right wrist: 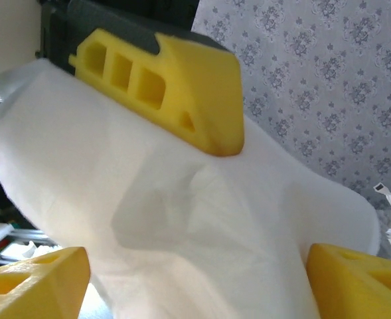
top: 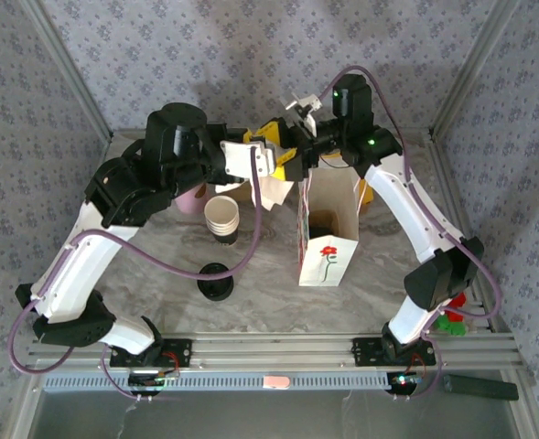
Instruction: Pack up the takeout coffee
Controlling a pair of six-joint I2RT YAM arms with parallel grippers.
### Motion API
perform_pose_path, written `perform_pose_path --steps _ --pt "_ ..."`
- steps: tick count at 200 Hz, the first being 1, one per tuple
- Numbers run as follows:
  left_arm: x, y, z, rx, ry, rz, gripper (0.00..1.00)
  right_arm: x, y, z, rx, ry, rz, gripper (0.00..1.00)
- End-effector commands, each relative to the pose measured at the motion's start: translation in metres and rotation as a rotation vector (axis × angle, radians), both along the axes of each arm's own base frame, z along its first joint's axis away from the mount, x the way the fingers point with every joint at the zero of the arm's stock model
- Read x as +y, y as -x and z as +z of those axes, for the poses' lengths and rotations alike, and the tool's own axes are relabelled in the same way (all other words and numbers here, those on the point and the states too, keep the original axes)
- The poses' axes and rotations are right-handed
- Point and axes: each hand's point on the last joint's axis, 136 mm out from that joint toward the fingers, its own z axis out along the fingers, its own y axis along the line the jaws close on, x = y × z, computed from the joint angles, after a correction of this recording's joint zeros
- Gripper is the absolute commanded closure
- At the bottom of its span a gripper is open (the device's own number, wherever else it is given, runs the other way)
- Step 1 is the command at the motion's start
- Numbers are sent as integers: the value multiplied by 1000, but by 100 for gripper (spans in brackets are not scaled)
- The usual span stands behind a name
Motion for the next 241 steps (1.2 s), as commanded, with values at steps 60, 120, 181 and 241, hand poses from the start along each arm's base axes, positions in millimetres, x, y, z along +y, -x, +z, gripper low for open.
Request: perform_pose_path --steps 60,120,181,241 --pt "3 -4 15 -42 28 6 100 -5 20 10 -26 -5 8 47" --pt "5 -2 19 -41 52 2 100 -7 20 9 -38 3 -21 91" --pt "23 4 40 -51 238 58 42 -22 -1 11 -54 34 -176 100" --pt "68 28 65 154 663 108 1 -78 -82 31 -8 -12 -647 100"
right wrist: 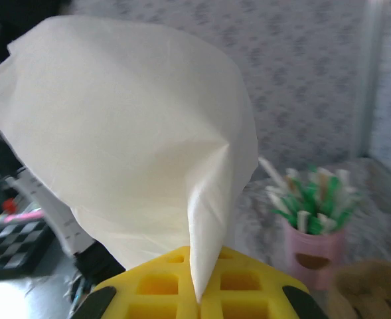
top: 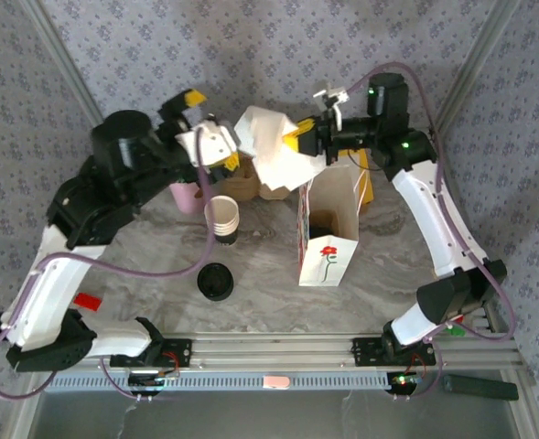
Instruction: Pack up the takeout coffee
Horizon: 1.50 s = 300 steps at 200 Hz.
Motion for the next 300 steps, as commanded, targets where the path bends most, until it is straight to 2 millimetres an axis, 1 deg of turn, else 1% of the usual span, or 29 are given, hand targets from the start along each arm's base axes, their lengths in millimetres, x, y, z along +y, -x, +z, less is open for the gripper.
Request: perform_pose_path --steps 1,4,6,16,23,24,32,35,46,51,62,81,98,121,150,167,195,207,225,259,277,300 --pt "11 18 24 95 302 -38 1 -25 -34 25 -6 -82 -239 100" --pt "11 19 21 120 322 -43 1 -27 -36 29 -9 -98 -259 100" --pt "10 20 26 120 358 -52 1 -29 -38 32 -12 -109 -273 100" --pt "7 19 27 176 478 -75 0 -35 -42 44 -36 -168 -330 100" --pt "1 18 21 223 545 -106 0 -39 -43 54 -54 -215 -367 100" --pt "1 18 24 219 556 -112 1 -40 -43 55 -57 -222 -371 100" --pt "-8 13 15 280 649 -138 0 -43 -41 66 -79 -277 -388 100" --pt "-11 12 16 286 685 -158 0 -45 -39 71 -91 -300 -391 100" --pt "-24 6 10 347 795 -211 0 -50 -34 84 -102 -368 -409 100" --pt "-30 3 11 364 840 -239 0 -53 -33 89 -99 -396 -417 100" --pt "-44 -4 8 421 916 -291 0 -57 -28 100 -88 -443 -422 100" --pt "-69 -13 12 506 994 -394 0 -61 -17 112 -86 -481 -414 100" --pt "-83 -25 15 559 1044 -418 0 -62 -5 120 -88 -504 -383 100" --pt "-96 -32 22 587 1075 -470 0 -63 6 123 -105 -510 -351 100" --pt "-105 -30 33 601 1083 -541 0 -62 12 121 -97 -497 -318 100" --pt "-109 -24 37 607 1070 -586 0 -63 14 119 -89 -490 -296 100" --pt "-117 -7 45 625 1008 -695 0 -67 18 119 -77 -478 -282 100" --pt "-121 -5 45 643 978 -715 0 -66 20 119 -74 -474 -265 100" --pt "-128 -8 41 657 944 -715 0 -63 27 122 -70 -468 -225 100" --pt "-127 -23 41 614 957 -677 0 -63 35 128 -52 -475 -192 100" --pt "-130 -25 45 608 959 -688 0 -64 37 131 -52 -482 -193 100" --pt "-133 -27 45 608 954 -701 0 -65 39 134 -47 -497 -187 100"
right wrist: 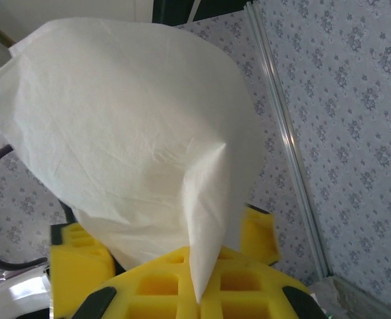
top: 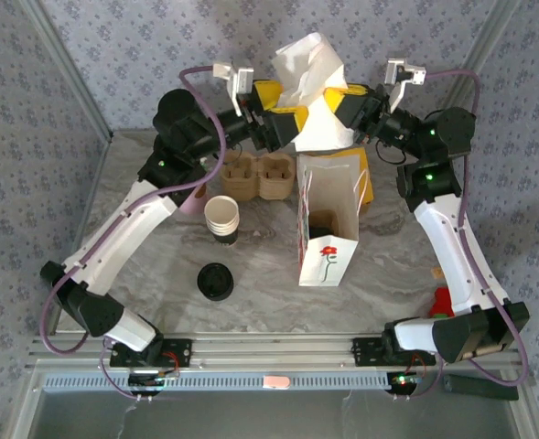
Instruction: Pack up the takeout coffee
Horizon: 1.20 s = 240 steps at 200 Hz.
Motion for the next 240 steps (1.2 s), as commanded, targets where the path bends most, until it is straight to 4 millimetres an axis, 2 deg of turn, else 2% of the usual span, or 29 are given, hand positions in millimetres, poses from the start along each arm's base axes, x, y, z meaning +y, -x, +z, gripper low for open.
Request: perform_pose_path --steps 1,38,46,81,121,158,177,192,225,240 --pt "4 9 24 -75 32 -19 0 -4 20 23 -66 -29 25 100" --pt "5 12 28 -108 40 -24 0 -6 22 28 -69 -45 28 100" --pt "5 15 30 -119 44 -33 3 -5 22 28 -67 -47 29 100" --pt "1 26 36 -135 43 -104 33 -6 20 28 -48 -54 34 100" --pt "0 30 38 -133 45 -138 49 -7 18 27 -26 -56 32 100" --pt "1 29 42 -124 52 -128 83 -8 15 24 0 -52 28 100" --pt "2 27 43 -120 52 -114 95 -7 11 21 13 -44 23 100" --pt "3 26 43 -117 52 -102 100 -8 11 19 17 -36 18 100" --pt "7 25 47 -104 57 -71 100 -8 10 13 8 16 -6 100" --pt "7 24 44 -90 24 -65 100 -5 10 3 1 84 -17 87"
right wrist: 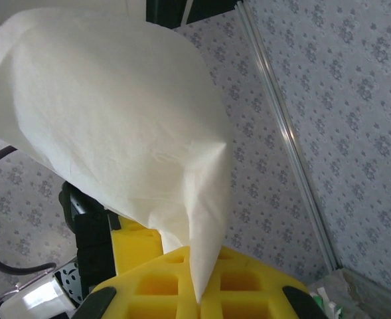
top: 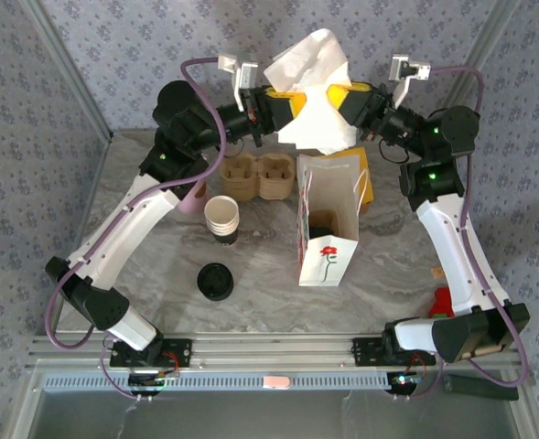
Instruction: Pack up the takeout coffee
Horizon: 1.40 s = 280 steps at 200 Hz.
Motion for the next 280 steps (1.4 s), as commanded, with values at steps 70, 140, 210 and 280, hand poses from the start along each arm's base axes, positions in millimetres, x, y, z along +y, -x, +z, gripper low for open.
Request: perform_pose_path --steps 70,140,210,280 --pt "2 40 -8 16 -195 -161 100 9 45 -3 -234 282 108 42" --pt "2 47 -20 46 -271 -199 100 17 53 17 -277 256 207 50" --pt "1 45 -33 54 -324 -195 100 17 51 20 -280 249 193 100" --pt "4 13 -41 53 -343 -12 59 5 33 4 -209 290 -11 100"
